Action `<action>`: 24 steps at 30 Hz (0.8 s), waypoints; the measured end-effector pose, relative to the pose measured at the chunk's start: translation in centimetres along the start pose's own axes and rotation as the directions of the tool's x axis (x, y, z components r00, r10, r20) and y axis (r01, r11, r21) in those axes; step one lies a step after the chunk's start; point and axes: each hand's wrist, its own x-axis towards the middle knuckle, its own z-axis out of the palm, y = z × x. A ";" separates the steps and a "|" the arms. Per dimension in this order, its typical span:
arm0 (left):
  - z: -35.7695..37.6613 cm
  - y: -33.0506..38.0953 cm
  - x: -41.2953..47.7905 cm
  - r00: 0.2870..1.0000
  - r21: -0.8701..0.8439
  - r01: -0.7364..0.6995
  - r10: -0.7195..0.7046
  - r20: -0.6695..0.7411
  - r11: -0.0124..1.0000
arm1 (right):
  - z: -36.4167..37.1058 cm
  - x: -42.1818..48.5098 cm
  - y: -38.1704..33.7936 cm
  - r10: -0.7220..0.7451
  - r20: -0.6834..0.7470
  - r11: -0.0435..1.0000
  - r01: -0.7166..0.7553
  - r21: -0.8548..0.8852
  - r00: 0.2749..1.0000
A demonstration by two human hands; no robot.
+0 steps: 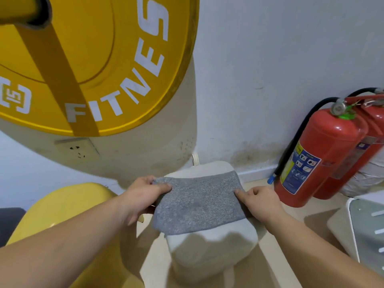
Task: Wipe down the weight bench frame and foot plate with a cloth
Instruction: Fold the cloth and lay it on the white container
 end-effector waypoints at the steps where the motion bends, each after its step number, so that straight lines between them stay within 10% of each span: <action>1: -0.5 -0.3 -0.5 0.999 0.013 -0.014 0.015 -0.034 1.000 | 0.3 -0.1 -0.2 -0.014 -0.002 1.000 0.014 -0.024 1.000; 8: 0.9 2.4 -3.0 0.993 0.047 -0.067 0.071 -0.095 0.997 | 1.1 -0.4 -0.5 -0.100 0.008 0.985 0.100 -0.141 0.995; 19: 11.9 7.4 -0.5 0.982 0.029 -0.120 0.114 0.151 0.992 | -0.3 -1.2 0.9 -0.058 -0.026 0.982 0.062 0.181 0.998; 24: 10.1 3.6 0.9 0.843 0.689 -0.475 0.508 0.177 0.548 | -0.2 -0.7 2.0 -0.112 0.012 0.989 0.110 0.103 0.994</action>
